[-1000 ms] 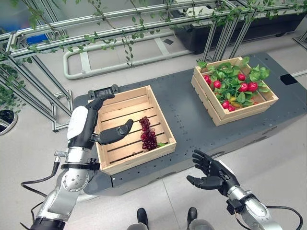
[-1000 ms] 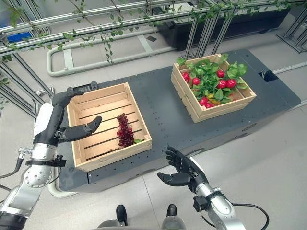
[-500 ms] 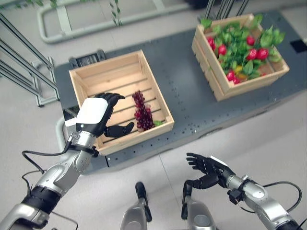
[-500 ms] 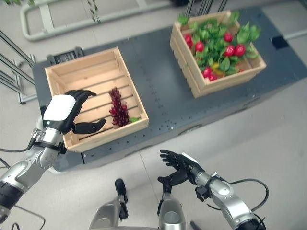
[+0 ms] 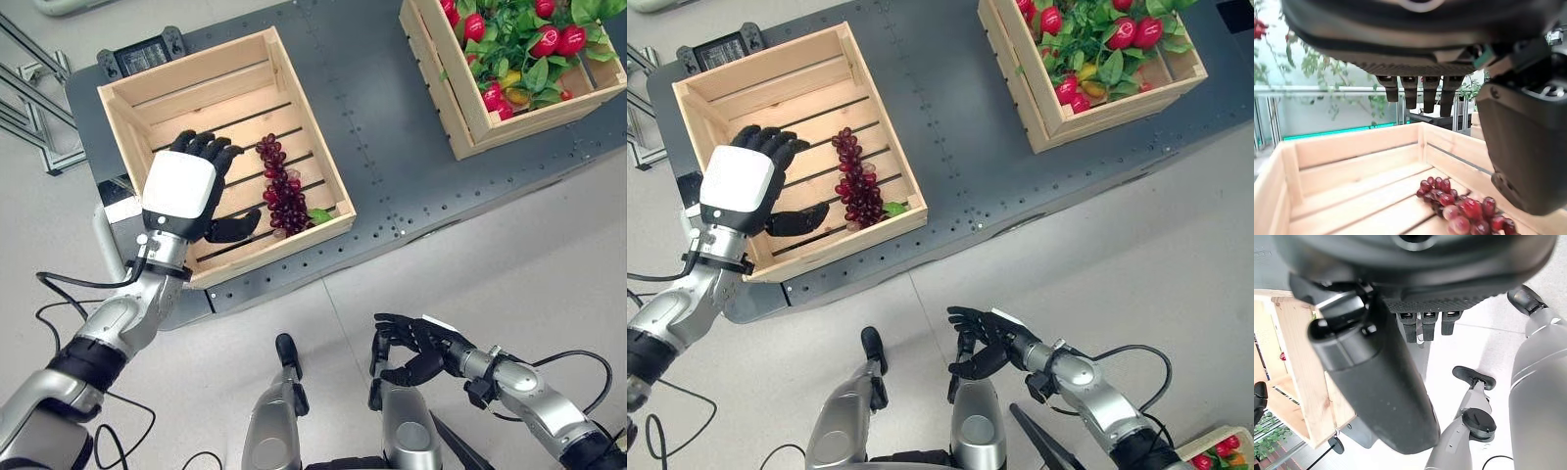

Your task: Pick up the fruits from the basket on one side to the basket on the other side

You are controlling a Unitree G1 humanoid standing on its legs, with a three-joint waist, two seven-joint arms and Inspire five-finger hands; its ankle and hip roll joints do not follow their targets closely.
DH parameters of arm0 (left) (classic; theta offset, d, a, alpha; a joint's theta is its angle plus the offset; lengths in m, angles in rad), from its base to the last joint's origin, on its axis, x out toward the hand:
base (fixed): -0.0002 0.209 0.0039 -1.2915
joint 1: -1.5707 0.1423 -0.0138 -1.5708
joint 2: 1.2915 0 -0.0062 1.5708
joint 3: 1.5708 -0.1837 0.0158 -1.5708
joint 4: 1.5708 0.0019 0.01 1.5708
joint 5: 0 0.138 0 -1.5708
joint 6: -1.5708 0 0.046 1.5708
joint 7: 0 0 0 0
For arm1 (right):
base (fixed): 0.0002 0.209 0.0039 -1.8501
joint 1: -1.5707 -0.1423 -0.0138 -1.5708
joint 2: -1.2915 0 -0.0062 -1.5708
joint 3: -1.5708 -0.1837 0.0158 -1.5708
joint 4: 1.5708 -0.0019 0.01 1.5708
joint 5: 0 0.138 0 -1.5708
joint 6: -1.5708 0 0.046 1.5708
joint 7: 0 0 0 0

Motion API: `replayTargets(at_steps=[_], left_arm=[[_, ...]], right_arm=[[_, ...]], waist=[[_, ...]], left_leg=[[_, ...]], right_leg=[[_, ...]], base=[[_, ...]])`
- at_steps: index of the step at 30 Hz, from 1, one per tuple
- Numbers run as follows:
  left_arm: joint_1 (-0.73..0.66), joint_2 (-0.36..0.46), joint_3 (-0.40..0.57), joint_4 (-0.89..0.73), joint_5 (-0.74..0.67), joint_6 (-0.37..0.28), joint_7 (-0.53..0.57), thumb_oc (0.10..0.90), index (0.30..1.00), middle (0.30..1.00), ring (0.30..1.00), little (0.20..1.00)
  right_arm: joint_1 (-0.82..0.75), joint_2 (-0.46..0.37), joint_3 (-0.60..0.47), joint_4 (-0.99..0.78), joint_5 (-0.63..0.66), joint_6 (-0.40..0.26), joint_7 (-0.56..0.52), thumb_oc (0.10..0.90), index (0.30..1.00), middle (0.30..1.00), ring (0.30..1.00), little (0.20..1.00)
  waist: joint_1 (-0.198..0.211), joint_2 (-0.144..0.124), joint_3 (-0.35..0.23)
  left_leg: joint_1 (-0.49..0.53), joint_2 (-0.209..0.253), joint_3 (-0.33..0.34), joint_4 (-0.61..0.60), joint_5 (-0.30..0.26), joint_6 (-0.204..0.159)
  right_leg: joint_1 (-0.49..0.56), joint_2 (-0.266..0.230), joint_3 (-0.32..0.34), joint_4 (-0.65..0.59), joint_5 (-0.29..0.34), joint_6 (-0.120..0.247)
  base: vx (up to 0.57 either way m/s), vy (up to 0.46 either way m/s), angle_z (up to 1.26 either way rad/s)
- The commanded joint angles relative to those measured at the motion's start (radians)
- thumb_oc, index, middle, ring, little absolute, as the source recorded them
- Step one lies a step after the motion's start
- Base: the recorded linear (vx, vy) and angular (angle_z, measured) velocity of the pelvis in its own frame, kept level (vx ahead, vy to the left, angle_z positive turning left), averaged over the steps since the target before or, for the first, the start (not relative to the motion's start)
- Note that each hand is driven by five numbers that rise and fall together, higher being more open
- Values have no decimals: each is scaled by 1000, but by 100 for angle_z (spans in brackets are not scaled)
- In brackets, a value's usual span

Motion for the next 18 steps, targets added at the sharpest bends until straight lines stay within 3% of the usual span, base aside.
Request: replayTargets(at_steps=[1,10,18], left_arm=[[-128,88,31,17,58,59,108,800,900,900,900,900],[-230,124,-19,39,152,132,57,800,900,900,900,900],[-333,154,-124,46,342,152,-118,800,900,900,900,900]], right_arm=[[1,-47,33,-41,5,-17,60,800,900,900,900,900],[-26,-40,47,-41,28,6,46,800,900,900,900,900],[-41,-23,66,-46,43,27,35,800,900,900,900,900]], waist=[[-1,-29,-12],[-5,-40,12],[-17,-49,12]], left_leg=[[-127,-5,-26,227,-79,-38],[-189,11,-18,300,-103,-37],[-228,20,-7,340,-121,-26]], right_leg=[[-111,-10,47,195,-41,-5],[-146,-5,39,224,-53,-14],[-176,0,40,231,-45,-10]], base=[[-36,-1,-4],[-2,-5,-2],[3,-3,0]])
